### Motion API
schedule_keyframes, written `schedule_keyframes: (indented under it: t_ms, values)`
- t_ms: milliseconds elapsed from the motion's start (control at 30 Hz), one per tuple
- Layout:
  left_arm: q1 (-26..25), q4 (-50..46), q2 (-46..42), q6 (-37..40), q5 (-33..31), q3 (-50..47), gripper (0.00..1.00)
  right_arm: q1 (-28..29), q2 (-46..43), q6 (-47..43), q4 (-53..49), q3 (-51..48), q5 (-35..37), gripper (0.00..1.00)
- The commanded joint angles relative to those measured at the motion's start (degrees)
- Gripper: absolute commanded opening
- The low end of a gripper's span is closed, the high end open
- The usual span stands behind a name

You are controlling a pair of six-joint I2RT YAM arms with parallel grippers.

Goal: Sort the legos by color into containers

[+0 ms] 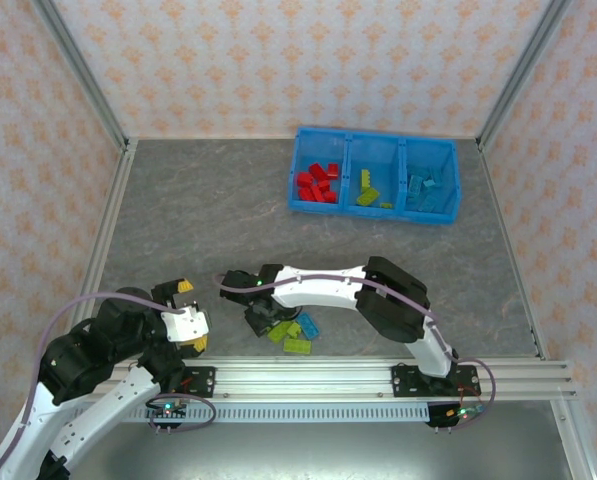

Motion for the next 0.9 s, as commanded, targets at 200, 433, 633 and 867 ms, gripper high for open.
schedule_keyframes:
  t_ms: [200,433,633,867]
  values:
    - [0.22,15.15,-0.23,-7.71,8.53,-4.46,1.00,-9.17,-17.56,4.70,2.85,-8.23,7.43,0.55]
    - [0.22,25.53,3.36,-15.13,10.15,-8.25,1.00,-26.41,-27.46,2.08,3.13,-8.40,10.32,0.55]
    - [0.22,31.06,6.26,-26.49,6.27,-7.97,1.00,-44.85,-24.65,-0.89,4.62,-1.29,8.70,0.55]
    - [0.22,32.77,6.94,-40.14,-2.02,-8.55,1.00,-51.25,-15.41,-1.70,2.61,7.65,0.96,0.58]
